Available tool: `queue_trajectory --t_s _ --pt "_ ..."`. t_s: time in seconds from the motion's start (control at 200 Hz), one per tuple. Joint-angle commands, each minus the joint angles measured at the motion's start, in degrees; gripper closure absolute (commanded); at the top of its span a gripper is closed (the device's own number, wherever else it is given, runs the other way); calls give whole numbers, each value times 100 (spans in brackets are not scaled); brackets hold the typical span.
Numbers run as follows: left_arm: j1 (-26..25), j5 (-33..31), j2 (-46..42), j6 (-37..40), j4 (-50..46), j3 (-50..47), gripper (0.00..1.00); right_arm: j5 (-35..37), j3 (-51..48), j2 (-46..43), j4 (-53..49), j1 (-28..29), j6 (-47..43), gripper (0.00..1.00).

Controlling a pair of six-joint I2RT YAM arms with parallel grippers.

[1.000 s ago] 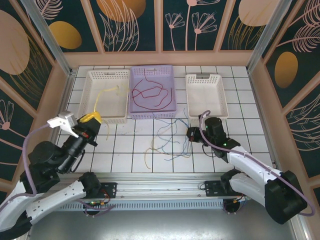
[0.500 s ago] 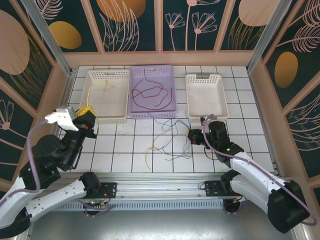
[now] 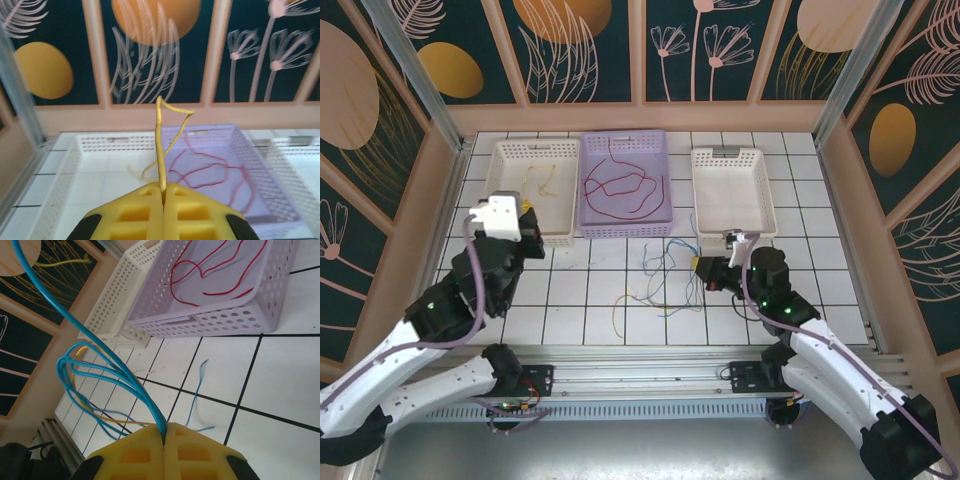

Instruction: Untangle the cables

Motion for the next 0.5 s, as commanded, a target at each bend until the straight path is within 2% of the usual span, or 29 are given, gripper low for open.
queue_trajectory --t_s 0.0,0.305,0.495 --pt "888 1038 368 16 457 -154 100 -233 273 -181 20 3 -98 100" --pt "2664 2645 1571 -679 1271 -257 100 -443 619 -506 -296 80 -193 100" --pt "2795 2816 2230 -799 1557 -136 100 -500 613 -519 -149 177 -168 100"
